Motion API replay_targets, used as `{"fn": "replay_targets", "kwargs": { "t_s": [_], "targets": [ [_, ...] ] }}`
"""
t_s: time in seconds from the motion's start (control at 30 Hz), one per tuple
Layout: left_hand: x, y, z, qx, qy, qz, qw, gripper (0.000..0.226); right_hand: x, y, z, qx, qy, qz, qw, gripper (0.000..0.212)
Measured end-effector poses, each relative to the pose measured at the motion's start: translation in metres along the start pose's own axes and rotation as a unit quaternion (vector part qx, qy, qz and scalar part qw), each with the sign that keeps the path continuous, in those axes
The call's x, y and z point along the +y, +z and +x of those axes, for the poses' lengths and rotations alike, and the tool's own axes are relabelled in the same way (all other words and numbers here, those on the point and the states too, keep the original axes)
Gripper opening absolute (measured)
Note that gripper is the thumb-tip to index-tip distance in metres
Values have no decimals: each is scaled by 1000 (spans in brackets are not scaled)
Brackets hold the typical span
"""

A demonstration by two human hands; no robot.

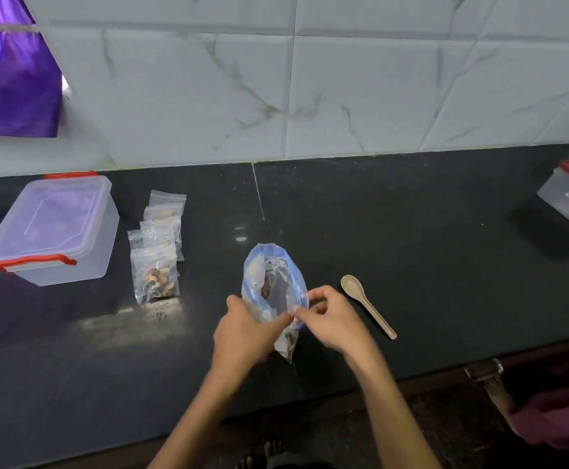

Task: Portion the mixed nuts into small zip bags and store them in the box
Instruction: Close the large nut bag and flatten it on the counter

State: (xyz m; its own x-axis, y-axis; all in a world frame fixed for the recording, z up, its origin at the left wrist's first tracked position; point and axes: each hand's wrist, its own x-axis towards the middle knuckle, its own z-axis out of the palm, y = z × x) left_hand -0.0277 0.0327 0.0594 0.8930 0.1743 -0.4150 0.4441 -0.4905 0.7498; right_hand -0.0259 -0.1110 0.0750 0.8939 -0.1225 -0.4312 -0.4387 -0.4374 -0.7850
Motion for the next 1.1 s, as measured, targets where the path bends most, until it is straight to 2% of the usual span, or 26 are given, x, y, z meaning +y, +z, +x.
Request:
{"fn": "replay_targets", "kwargs": {
  "t_s": [0.07, 0.1, 0.17, 0.23, 0.3, 0.37, 0.43, 0.53, 0.6, 0.7, 0.77, 0.97, 1.0, 1.03, 1.1],
  "targets": [
    [1, -25, 12, -17, -48, 9, 999, 79, -4, -20, 9, 1, 16, 32, 999, 25],
    [3, -37, 20, 1, -46, 42, 998, 78, -6, -28, 18, 28, 9, 51, 998, 25],
    [9, -54, 40, 47, -11, 98, 994, 62, -16, -40, 43, 45, 3, 99, 994, 23],
    [21, -62, 66, 31, 8, 54, 998, 48, -30, -41, 73, -9, 22, 148, 989, 25],
    [34, -62, 89, -40, -32, -22, 998, 45, -45, -33, 99, -94, 61, 136, 984, 32],
    [44, -58, 104, -142, -88, -77, 983, 50, -57, -21, 117, -169, 93, 97, 976, 40],
    [52, -54, 106, -215, -116, -94, 965, 45, -65, -10, 129, -222, 115, 56, 967, 44],
    [58, -48, 109, -232, -101, -37, 967, 34, -71, -7, 140, -260, 135, 31, 956, 41],
    [58, -47, 114, -245, -96, -40, 964, 43, -71, -12, 145, -290, 140, 40, 946, 36],
    [57, -47, 125, -340, -133, -120, 923, 67, -67, -21, 152, -316, 136, 54, 938, 30],
    [55, -48, 132, -366, -162, -172, 900, 72, -64, -26, 153, -323, 135, 65, 934, 28],
    [60, -46, 129, -440, -150, -189, 865, 28, -68, -34, 143, -326, 99, 39, 939, 17],
    [61, -44, 129, -433, -126, -165, 877, 22, -69, -32, 141, -302, 84, 15, 949, 21],
    [61, -40, 130, -391, -75, -120, 910, 15, -69, -28, 138, -262, 63, -22, 963, 23],
    [60, -26, 126, -233, 83, 15, 969, 8, -70, -16, 126, -154, 3, -119, 981, 12]
  ]
}}
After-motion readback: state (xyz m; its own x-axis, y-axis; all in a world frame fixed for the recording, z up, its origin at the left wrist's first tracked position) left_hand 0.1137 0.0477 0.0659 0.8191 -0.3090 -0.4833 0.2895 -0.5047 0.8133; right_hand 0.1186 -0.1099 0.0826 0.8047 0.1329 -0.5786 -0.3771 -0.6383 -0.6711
